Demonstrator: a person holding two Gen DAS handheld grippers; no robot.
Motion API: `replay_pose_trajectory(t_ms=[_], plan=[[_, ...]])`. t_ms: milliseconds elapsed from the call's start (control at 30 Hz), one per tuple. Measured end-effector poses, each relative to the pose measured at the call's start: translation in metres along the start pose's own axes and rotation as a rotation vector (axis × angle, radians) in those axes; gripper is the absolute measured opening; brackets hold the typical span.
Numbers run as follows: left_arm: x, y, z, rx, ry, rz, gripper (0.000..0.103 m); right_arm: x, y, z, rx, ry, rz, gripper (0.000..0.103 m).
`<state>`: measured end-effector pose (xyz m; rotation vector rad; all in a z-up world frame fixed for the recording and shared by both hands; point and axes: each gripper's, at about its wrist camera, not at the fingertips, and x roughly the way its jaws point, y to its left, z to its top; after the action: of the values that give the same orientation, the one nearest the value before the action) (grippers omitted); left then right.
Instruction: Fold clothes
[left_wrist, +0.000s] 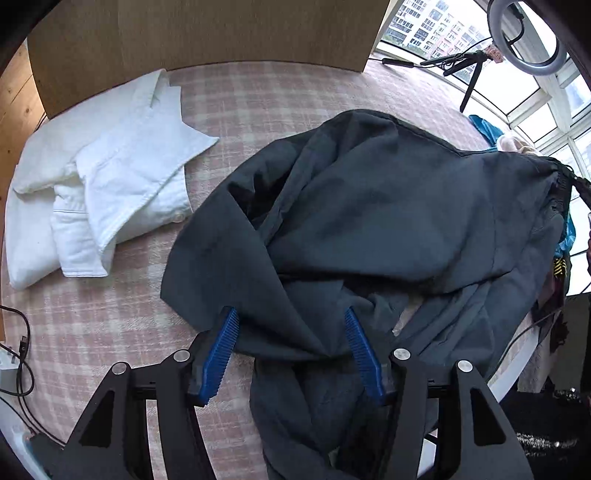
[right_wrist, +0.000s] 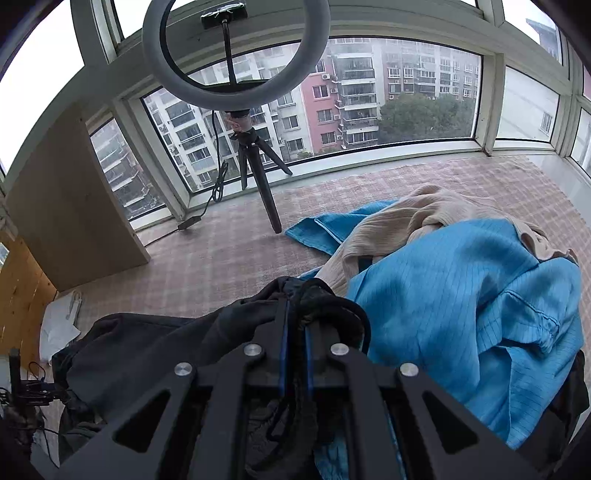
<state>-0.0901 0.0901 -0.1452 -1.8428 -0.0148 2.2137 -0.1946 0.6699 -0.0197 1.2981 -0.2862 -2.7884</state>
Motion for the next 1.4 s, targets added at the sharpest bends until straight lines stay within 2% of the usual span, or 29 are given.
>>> replay_pose_trajectory(t_ms=[33,67,300,333,400,433,467,533,567,600,667,733,833,967,1033,1133,1200,1233,1300,1400], plan=[[0.010,0.000,0.001,-0.004,0.022,0.026,0.005,0.000,-0.001,-0.001,0.003,0.000,0.003,0.007],[0.006,0.005,0.002,-0.008,0.022,0.055,0.001,0.000,-0.002,-0.002,0.009,0.002,0.011,0.007],[-0.063,0.057,0.008,-0.033,-0.037,0.257,0.001,-0.019,-0.008,-0.003,0.024,-0.017,0.046,0.007],[-0.073,0.064,0.009,-0.036,-0.045,0.286,0.004,-0.019,-0.008,-0.003,0.023,-0.016,0.047,0.007],[-0.093,0.079,0.011,-0.043,-0.062,0.344,0.026,-0.015,-0.005,-0.003,0.014,-0.008,0.040,0.007],[-0.102,0.087,0.012,-0.047,-0.071,0.373,0.052,-0.012,-0.004,-0.003,0.011,-0.003,0.036,0.007],[-0.112,0.094,0.013,-0.051,-0.079,0.402,0.052,-0.010,-0.003,-0.003,0.015,0.001,0.040,0.007],[-0.132,0.109,0.014,-0.058,-0.096,0.460,0.044,-0.005,-0.001,-0.003,0.022,0.009,0.046,0.007],[-0.142,0.117,0.015,-0.061,-0.105,0.489,0.044,-0.003,0.001,-0.003,0.019,0.012,0.049,0.007],[-0.146,0.114,0.014,-0.051,-0.124,0.469,0.044,-0.003,0.003,-0.003,0.011,0.013,0.044,0.007],[-0.140,0.095,0.008,0.005,-0.146,0.351,0.045,-0.002,0.006,-0.002,-0.002,0.015,0.034,0.007],[-0.122,0.065,-0.003,0.090,-0.141,0.265,0.045,0.000,0.006,-0.002,0.003,0.020,0.034,0.007],[-0.076,0.020,-0.016,0.227,-0.069,0.162,0.046,0.004,0.005,-0.002,0.014,0.036,0.031,0.007],[-0.015,-0.011,-0.030,0.353,0.036,0.174,0.046,0.008,0.008,-0.005,0.005,0.058,0.022,0.007],[-0.003,-0.007,-0.029,0.344,0.052,0.173,0.046,0.009,0.010,-0.006,-0.003,0.065,0.022,0.007],[0.010,0.003,-0.026,0.317,0.069,0.165,0.034,0.011,0.010,-0.007,-0.008,0.072,0.017,0.007],[0.019,0.009,-0.023,0.299,0.080,0.160,0.021,0.013,0.009,-0.008,-0.007,0.077,0.012,0.007],[0.020,0.012,-0.022,0.279,0.080,0.150,0.000,0.014,0.009,-0.008,-0.006,0.081,0.009,0.007],[0.018,0.017,-0.018,0.233,0.075,0.124,0.001,0.016,0.007,-0.008,-0.001,0.086,0.010,0.007],[-0.014,0.026,0.006,0.207,0.003,0.165,0.001,0.014,0.007,-0.007,0.005,0.077,0.019,0.007]])
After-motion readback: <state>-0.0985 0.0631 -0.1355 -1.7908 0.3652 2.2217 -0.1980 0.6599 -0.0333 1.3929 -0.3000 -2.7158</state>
